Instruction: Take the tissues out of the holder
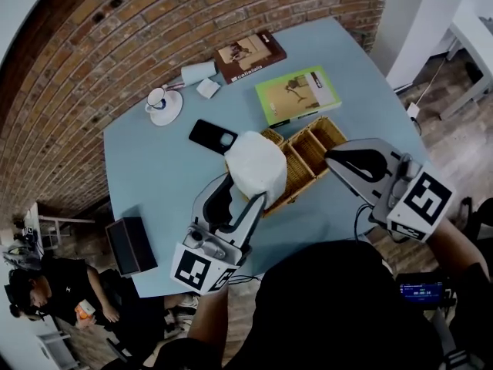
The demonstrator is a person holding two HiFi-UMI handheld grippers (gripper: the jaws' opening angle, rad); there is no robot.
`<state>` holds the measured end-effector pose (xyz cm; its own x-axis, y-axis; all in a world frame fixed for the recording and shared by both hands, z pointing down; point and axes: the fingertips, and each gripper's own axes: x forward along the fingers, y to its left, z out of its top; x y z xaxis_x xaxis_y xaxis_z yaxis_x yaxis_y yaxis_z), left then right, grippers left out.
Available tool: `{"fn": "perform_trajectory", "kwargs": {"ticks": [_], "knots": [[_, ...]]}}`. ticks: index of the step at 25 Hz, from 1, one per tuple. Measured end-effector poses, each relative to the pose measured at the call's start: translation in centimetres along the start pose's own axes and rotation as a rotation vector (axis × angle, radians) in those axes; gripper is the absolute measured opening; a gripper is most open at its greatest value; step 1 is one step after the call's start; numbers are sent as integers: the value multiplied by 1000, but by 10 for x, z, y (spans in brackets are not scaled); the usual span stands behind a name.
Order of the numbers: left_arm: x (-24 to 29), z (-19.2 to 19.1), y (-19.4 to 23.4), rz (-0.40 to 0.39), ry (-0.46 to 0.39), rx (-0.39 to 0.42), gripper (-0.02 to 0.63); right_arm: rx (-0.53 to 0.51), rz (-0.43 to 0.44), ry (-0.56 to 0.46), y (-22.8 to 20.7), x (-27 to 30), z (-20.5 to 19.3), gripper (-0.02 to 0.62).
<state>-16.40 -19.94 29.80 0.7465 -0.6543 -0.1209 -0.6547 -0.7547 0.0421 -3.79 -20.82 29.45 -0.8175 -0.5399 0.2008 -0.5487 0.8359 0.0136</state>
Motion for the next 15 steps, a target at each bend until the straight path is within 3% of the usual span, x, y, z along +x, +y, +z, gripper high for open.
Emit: {"fn": "perform_trajectory", "kwargs": {"ticks": [15], "knots": [[0,36,-38,66,-79,17,235,19,3,-49,-5,-38,6,-6]]}}
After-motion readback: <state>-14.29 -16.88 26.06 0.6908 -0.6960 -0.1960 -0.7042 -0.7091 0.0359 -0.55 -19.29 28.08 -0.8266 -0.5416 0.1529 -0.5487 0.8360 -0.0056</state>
